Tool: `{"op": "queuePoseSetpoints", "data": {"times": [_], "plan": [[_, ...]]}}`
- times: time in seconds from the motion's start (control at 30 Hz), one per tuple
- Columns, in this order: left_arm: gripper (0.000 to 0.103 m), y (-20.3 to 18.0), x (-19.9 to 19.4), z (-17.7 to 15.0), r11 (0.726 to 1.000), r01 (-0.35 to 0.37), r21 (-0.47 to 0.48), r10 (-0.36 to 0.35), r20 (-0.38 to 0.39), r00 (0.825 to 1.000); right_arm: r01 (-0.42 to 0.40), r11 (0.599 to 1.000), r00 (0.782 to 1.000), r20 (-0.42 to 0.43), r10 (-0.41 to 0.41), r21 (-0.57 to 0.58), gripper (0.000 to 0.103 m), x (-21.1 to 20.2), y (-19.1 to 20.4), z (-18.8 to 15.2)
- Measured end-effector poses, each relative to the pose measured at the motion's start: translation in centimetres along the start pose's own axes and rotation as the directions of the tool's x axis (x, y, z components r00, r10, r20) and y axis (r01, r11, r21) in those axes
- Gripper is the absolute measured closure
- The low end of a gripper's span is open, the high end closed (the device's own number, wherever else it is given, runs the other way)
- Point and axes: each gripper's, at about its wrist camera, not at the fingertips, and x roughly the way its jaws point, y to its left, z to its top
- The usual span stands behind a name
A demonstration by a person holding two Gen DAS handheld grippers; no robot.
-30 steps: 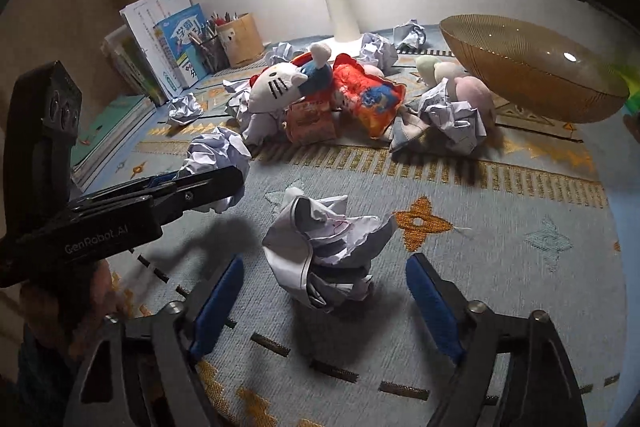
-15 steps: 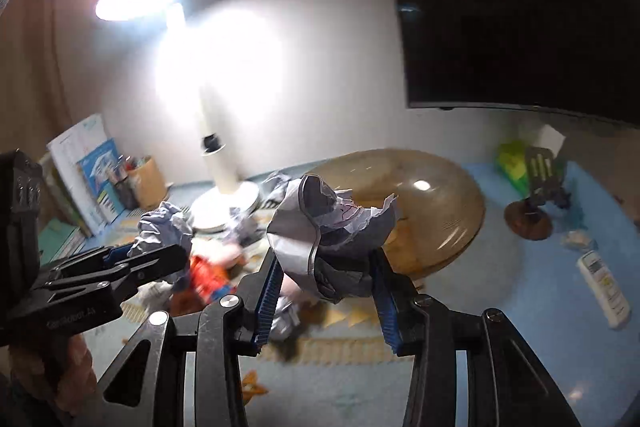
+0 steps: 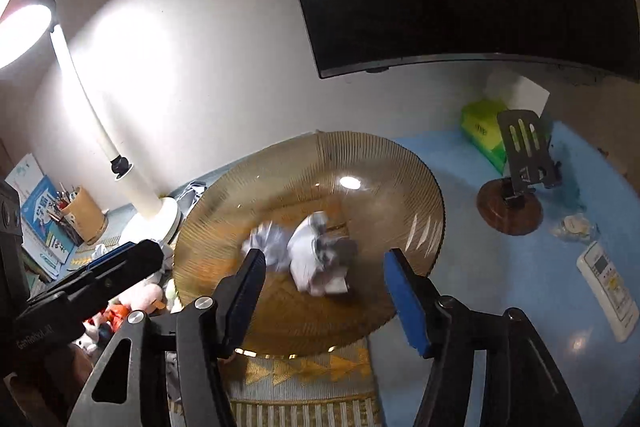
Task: Organize objects
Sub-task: 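Carry both paper balls to the brown woven bowl and open both grippers, then grasp a paper ball with the left gripper while the right gripper grasps the Hello Kitty plush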
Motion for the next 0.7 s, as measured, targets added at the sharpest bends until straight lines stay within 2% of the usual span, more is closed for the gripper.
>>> {"op": "queuePoseSetpoints", "data": {"times": [0.17,0.2,0.23,0.3,0.37,0.47,0.53,0.63,0.67,0.7], "plan": [[0.023,1.6,-7.7,-2.9,0.999,-0.029,-0.016,0.031,0.097,0.995,-0.150,0.988,0.988,-0.024,0.149,-0.026,0.043,-2.9,3.9,-3.6],[0.019,2.1,-9.3,-3.7,0.999,-0.050,-0.021,0.052,0.115,0.992,-0.165,0.985,0.986,-0.028,0.164,-0.054,0.043,-3.4,5.2,-4.4],[0.010,2.7,-10.9,-4.7,0.997,-0.076,-0.027,0.079,0.135,0.988,-0.178,0.981,0.984,-0.030,0.176,-0.080,0.043,-3.8,6.6,-5.3],[0.000,4.3,-13.8,-6.5,0.988,-0.151,-0.041,0.156,0.184,0.970,-0.205,0.971,0.979,-0.030,0.203,-0.126,0.043,-4.1,9.1,-7.0],[0.000,6.0,-15.9,-8.3,0.965,-0.255,-0.052,0.261,0.210,0.942,-0.221,0.963,0.975,-0.026,0.219,-0.157,0.043,-3.9,11.0,-8.9],[0.000,10.0,-17.5,-10.8,0.920,-0.372,-0.121,0.390,0.195,0.900,-0.207,0.951,0.978,-0.010,0.211,-0.230,0.043,-3.0,13.8,-11.9],[0.000,12.8,-17.4,-12.4,0.883,-0.445,-0.148,0.466,0.165,0.869,-0.216,0.941,0.976,-0.031,0.216,-0.262,0.043,-1.9,15.3,-13.4],[0.001,16.4,-17.2,-14.4,0.867,-0.457,-0.197,0.486,0.132,0.864,-0.244,0.929,0.970,-0.072,0.233,-0.277,0.043,-0.4,16.6,-14.9],[0.001,17.2,-16.7,-14.9,0.860,-0.463,-0.216,0.494,0.120,0.861,-0.217,0.929,0.976,-0.077,0.203,-0.299,0.043,0.0,17.0,-15.1],[0.001,17.7,-16.5,-15.0,0.860,-0.451,-0.237,0.482,0.091,0.871,-0.190,0.927,0.982,-0.064,0.179,-0.323,0.043,0.0,17.4,-15.3]]}}
